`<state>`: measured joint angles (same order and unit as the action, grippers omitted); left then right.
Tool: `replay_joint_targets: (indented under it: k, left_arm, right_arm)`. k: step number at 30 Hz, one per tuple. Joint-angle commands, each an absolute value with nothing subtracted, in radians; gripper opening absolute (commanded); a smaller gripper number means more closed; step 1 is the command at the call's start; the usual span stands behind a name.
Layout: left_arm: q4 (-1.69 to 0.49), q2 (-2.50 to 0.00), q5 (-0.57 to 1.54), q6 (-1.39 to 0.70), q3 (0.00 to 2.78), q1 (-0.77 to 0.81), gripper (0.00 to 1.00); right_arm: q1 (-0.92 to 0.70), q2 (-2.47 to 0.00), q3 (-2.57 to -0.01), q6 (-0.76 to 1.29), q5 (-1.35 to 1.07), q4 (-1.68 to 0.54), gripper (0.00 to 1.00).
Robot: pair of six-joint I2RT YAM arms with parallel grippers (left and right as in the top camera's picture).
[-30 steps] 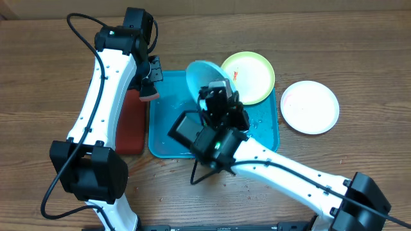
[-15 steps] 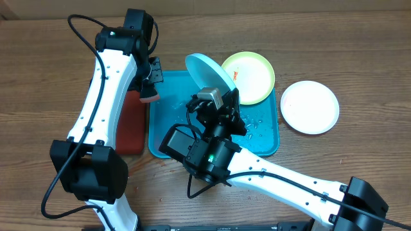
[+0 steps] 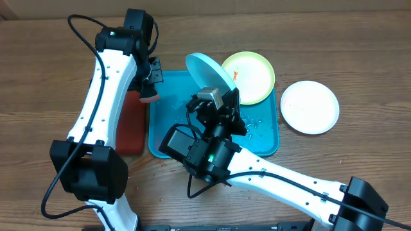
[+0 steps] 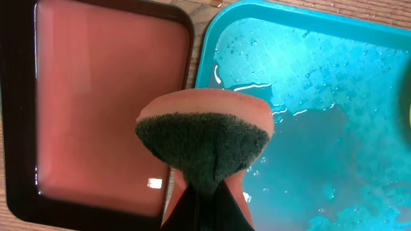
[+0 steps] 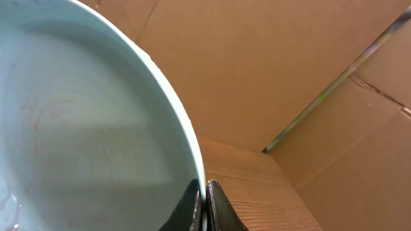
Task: Clean dirty plates on tray and stack at the side
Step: 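Carry the light-blue plate right and stack it on the white plate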
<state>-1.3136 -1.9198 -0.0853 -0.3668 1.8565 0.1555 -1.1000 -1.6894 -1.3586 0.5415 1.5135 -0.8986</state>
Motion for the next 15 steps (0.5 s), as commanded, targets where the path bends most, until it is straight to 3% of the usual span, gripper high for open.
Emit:
replay_joint_targets:
  k: [1, 10, 15]
  left_arm:
    - [-1.313, -1.909, -0.077, -0.363, 1.852, 0.157, 0.04]
    - [-1.317, -1.909, -0.077, -0.362, 1.852, 0.157, 0.04]
    - [-1.317, -1.909, -0.077, -0.363, 1.852, 0.157, 0.04]
  right_arm:
    - [-1.085, -1.664, -1.383, 0.55, 1.357, -0.902, 0.04]
    - [-0.813, -1.661, -1.382, 0.553, 0.473, -0.904, 0.04]
    - [-0.531, -1.637, -1.382, 0.54, 0.068, -0.898, 0.04]
